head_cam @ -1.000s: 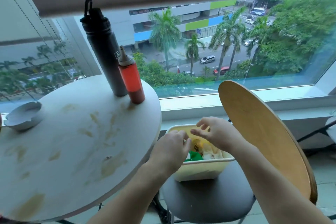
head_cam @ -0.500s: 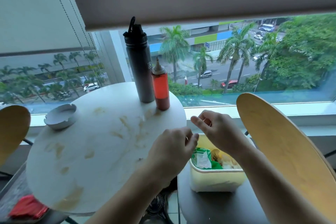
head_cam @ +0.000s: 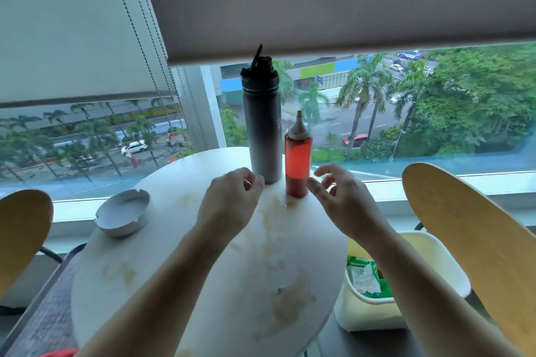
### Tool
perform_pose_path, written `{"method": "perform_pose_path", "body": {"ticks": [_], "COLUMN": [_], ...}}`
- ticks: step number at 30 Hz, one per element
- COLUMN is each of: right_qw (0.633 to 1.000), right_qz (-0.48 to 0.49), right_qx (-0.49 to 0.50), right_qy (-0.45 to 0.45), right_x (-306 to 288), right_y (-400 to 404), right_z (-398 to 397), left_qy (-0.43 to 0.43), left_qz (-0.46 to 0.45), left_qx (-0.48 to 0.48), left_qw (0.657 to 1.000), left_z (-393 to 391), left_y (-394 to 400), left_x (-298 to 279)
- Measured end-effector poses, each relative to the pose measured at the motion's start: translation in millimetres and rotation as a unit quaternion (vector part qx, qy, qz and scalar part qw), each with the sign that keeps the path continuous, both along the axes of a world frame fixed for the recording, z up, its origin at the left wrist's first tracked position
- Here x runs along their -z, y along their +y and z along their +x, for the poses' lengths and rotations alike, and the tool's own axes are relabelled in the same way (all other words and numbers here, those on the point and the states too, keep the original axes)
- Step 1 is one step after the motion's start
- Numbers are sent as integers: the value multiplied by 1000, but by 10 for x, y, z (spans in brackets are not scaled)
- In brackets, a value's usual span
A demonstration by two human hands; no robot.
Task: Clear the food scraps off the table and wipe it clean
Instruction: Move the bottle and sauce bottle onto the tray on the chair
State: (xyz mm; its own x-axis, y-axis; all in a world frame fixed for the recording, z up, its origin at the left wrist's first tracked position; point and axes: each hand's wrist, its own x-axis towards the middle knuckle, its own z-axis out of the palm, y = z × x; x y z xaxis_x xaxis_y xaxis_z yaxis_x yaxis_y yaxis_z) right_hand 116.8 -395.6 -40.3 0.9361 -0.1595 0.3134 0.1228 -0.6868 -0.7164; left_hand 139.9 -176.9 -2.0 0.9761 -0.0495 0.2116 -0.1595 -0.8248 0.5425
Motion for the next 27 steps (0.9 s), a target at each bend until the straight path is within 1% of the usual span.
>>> {"method": "perform_pose_path", "body": {"ticks": [5,8,11,18,21,24,27], "right_qw": [999,999,999,997,996,995,994], "right_qz": [22,27,21,49,41,32,24], "right_qx": [28,37,48,45,60,77,85], "right_qy": [-6,-1,5,26,42,55,56], "right_x": [25,38,41,70,65,41,9], "right_y": [171,226,273,352,380,393,406], "right_z": [196,287,358,480,500,509,513], "left_qy": [1,-11,-19,33,46,52,58], "left_qz": [-33,-64,-115,-220,-277,-323,-338], "left_qx": [13,47,87,164,190,190,166], "left_qw": [999,997,989,961,941,925,924], "left_z": [460,680,859,1169,1229,1255,1281], "left_y": [256,315,285,69,-28,-93,-129], "left_x": [-8,3,18,154,201,215,219]}}
